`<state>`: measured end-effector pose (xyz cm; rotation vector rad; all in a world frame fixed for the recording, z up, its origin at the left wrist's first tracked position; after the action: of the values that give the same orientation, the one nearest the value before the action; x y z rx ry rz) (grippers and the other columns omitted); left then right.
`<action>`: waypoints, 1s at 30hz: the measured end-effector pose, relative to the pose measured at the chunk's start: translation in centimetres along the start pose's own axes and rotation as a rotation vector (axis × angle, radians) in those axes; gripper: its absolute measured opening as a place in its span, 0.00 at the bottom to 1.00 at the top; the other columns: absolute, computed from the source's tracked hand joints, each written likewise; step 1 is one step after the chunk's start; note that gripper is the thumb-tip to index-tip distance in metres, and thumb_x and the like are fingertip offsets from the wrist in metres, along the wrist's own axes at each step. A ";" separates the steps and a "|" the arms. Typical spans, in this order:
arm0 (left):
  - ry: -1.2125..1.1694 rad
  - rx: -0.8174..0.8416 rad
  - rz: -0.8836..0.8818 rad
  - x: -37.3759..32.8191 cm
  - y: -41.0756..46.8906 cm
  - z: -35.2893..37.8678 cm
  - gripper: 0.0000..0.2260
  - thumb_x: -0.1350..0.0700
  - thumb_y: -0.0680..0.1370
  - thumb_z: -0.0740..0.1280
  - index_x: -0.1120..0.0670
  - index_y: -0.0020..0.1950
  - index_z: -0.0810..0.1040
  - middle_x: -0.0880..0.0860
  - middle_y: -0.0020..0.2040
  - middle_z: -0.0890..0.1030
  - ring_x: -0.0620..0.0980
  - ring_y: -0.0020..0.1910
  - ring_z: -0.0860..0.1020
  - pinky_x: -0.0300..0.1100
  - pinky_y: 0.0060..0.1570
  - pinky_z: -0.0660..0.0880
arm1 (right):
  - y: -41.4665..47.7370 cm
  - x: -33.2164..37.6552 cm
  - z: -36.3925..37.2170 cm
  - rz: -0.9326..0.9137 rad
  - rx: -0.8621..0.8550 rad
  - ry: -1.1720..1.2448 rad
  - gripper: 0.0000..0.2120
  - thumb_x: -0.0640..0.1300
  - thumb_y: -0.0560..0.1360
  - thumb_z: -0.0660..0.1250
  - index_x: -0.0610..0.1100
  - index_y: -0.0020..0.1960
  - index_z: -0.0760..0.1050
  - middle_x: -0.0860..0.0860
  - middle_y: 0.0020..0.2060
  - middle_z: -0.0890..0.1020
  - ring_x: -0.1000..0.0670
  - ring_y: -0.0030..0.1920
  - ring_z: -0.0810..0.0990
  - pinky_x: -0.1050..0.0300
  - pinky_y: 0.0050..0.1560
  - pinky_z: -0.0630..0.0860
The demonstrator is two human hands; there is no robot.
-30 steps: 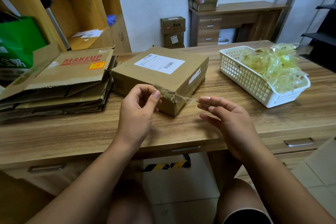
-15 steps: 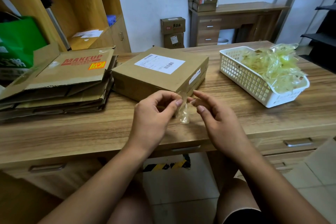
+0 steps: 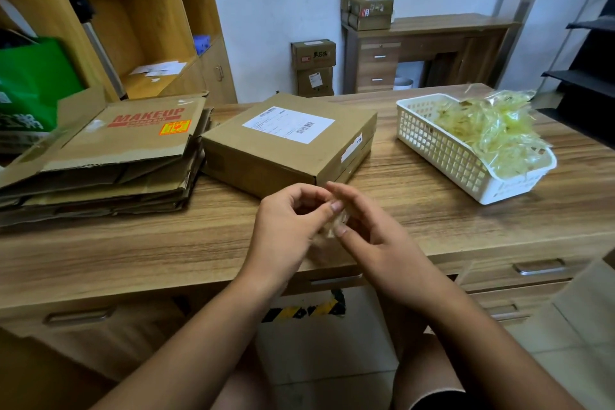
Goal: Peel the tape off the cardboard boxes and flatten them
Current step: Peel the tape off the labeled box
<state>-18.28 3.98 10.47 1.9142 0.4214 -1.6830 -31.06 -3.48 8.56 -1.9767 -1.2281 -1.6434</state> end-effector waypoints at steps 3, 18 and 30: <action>-0.058 0.055 -0.133 -0.1 0.1 -0.4 0.06 0.56 0.72 0.77 0.54 0.47 0.86 0.53 0.41 0.86 0.46 0.41 0.83 0.38 0.39 0.79 | 0.1 0.4 -0.6 -0.036 -0.024 -0.027 0.22 0.42 0.81 0.68 0.52 0.74 0.72 0.58 0.76 0.68 0.63 0.74 0.66 0.63 0.72 0.69; -0.495 0.239 -0.457 -0.2 1.3 -0.7 0.15 0.58 0.67 0.77 0.59 0.52 0.86 0.64 0.55 0.84 0.57 0.52 0.85 0.40 0.42 0.82 | 0.4 1.7 -3.6 -0.194 -0.435 -0.083 0.13 0.37 0.78 0.71 0.55 0.55 0.81 0.58 0.46 0.84 0.55 0.50 0.84 0.66 0.50 0.77; 0.334 -0.092 0.319 -2.9 3.9 -4.9 0.07 0.45 0.78 0.68 0.43 0.50 0.85 0.41 0.45 0.86 0.37 0.47 0.82 0.24 0.45 0.73 | 3.8 7.5 -18.5 -0.222 -0.711 -0.704 0.08 0.36 0.78 0.71 0.45 0.52 0.85 0.50 0.51 0.79 0.56 0.48 0.78 0.76 0.49 0.69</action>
<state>-12.65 4.10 14.35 2.0709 0.2914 -1.1287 -40.56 -15.30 22.15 -3.1552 -1.1897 -1.6935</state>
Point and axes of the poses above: each hand's wrist, its own y-axis towards the middle knuckle, its own z-axis out of the palm, x = y × z, the point moved 3 cm from there along y, towards the middle knuckle
